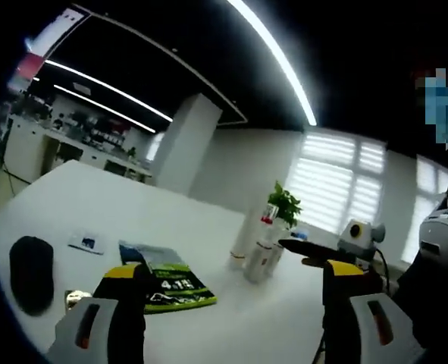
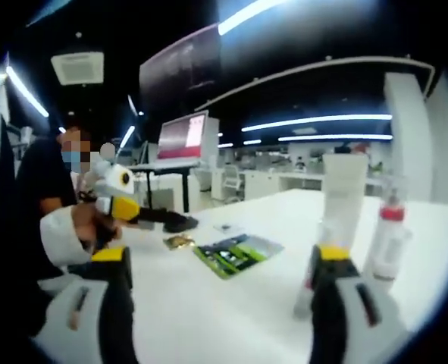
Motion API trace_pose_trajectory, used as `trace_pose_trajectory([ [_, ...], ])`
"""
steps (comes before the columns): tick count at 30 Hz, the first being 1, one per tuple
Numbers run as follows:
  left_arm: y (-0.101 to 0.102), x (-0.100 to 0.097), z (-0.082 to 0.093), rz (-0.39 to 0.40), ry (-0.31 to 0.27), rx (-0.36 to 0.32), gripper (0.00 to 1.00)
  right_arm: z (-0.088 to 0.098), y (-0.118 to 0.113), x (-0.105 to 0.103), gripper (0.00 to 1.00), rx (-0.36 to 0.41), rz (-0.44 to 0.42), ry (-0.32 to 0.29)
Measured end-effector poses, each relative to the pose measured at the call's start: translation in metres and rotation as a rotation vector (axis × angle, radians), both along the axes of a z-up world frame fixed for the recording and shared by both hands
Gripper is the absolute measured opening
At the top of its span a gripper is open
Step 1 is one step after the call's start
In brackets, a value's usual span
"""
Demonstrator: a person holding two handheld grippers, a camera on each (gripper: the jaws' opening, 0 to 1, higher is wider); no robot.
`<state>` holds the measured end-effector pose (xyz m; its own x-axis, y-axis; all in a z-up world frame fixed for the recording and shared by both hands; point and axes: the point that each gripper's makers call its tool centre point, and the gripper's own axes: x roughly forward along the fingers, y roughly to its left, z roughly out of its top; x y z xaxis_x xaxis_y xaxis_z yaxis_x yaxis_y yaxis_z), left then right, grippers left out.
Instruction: Arrange the skincare products in the storage area until every visible bottle or jar stands upright without overlapping.
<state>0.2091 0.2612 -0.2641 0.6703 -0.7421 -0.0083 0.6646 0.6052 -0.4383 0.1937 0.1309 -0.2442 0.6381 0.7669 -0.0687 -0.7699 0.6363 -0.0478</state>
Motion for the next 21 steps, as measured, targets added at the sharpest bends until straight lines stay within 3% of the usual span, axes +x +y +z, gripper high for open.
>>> trace_pose_trajectory([
  [14,0.009,0.027,-0.028,0.002,0.053,0.194,0.99,-0.029,0.022,0.023,0.9,-0.015,0.029,0.112],
  [21,0.019,0.041,-0.038,0.008,0.085,0.21,0.92,-0.046,0.041,0.032,0.87,-0.004,0.045,0.176],
])
